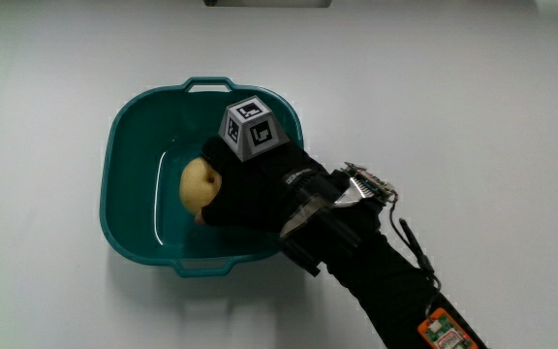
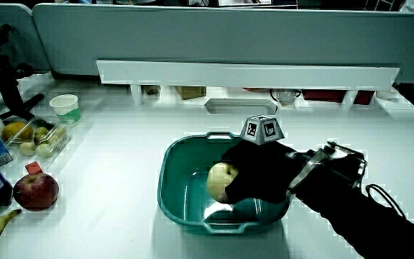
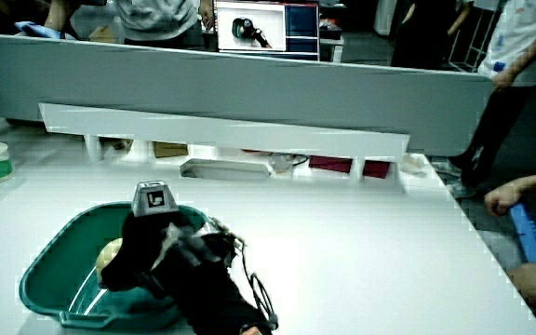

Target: Pick pear from plate

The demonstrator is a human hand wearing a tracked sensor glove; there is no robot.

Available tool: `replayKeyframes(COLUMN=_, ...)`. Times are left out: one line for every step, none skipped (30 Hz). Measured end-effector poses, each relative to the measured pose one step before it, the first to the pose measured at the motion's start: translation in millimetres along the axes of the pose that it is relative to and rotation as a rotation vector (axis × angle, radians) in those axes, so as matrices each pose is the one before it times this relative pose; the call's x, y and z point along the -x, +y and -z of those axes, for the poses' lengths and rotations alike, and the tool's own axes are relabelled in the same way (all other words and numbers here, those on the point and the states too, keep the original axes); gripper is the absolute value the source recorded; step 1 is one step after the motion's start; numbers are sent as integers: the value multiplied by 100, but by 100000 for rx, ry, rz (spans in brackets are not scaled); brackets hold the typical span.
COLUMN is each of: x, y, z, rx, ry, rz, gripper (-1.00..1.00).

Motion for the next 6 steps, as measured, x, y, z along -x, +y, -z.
replayKeyframes(x=-109, y=-306, z=-404, rx=-1910, ry=613, rz=-584, gripper=100)
replayKeyframes(x=-82, y=-430, z=-607, rx=-1986, ry=159, rz=-30, gripper=100)
replayKeyframes(x=-190, y=-168, z=-344, rx=0, ry=-938, rz=90, gripper=100)
replayKeyframes(x=-152, y=-352, z=-476, rx=-176, ry=1502, rz=-381, gripper=100)
replayKeyframes(x=-173, y=-353, z=-445, rx=-1855, ry=-1150, rz=1147, gripper=100)
replayKeyframes(x=-277, y=-212, z=-337, rx=731, ry=1184, rz=55, gripper=100)
